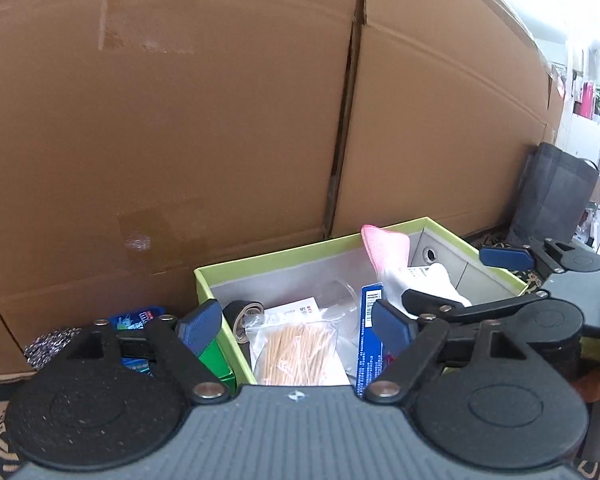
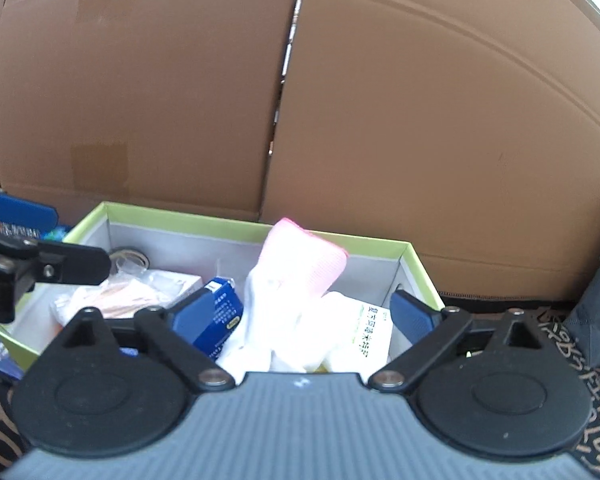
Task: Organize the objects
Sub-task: 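Carry the swab bag and glove into the green box and release both, then move both tools back toward the remaining items, then grasp the silver-blue perfume box with the right gripper while the left grasps the green box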
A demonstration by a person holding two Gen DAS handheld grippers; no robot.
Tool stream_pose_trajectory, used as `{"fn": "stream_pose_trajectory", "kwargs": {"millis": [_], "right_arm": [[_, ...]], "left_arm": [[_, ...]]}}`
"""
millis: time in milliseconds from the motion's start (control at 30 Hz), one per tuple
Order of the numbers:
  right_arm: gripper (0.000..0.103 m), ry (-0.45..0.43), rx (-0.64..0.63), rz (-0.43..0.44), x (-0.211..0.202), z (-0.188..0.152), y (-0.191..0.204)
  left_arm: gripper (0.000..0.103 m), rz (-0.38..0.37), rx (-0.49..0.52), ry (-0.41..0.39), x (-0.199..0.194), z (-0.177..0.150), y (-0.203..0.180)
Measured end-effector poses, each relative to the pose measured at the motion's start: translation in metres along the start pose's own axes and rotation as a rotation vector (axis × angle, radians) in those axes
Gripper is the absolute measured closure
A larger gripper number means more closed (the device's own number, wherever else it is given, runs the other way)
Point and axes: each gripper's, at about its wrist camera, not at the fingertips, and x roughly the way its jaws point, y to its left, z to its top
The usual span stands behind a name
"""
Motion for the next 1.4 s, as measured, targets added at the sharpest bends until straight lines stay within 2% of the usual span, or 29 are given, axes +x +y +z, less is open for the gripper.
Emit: {"fn": "stream_pose_trajectory", "kwargs": {"millis": [133,300,433,533,700,767,933,1167,1267,1400], "right_arm": [[0.000,-0.018,0.040,0.005,-0.008,0.005,-0.003],[0.000,-0.061,0.052,0.011,-0.031,0.014,-0.003],[0.000,-0.096,0.055,0.040,-0.052,0.016,0.008],[0.000,-0.116,0.061,0.066,-0.066,0.016,0.020],[0.000,-0.143,0.077,0.112,-0.090,0.009,0.045],[0.000,-0.149,0.083,0.129,-0.098,0.002,0.058],[0.000,-0.089,0.087,0.236,-0.105,-0.020,0.099],[0.000,0.023,0.026,0.345,-0.086,-0.048,0.161],[0.000,0.015,-0.104,0.417,-0.078,-0.047,0.185],[0.000,0.014,-0.324,0.588,-0.055,-0.035,0.211]], "left_arm": [[0.015,0.028,-0.005,-0.017,-0.014,-0.002,0.003],[0.014,0.068,0.014,-0.047,-0.041,-0.013,0.009],[0.014,0.079,-0.028,-0.036,-0.063,-0.022,0.021],[0.014,0.113,-0.049,-0.029,-0.083,-0.032,0.032],[0.014,0.226,-0.056,-0.025,-0.119,-0.058,0.054],[0.014,0.245,-0.069,-0.015,-0.130,-0.068,0.067],[0.014,0.278,-0.138,0.023,-0.143,-0.094,0.097],[0.014,0.291,-0.198,0.076,-0.153,-0.121,0.124],[0.014,0.296,-0.220,0.068,-0.159,-0.122,0.137],[0.014,0.296,-0.247,0.054,-0.164,-0.122,0.150]]}}
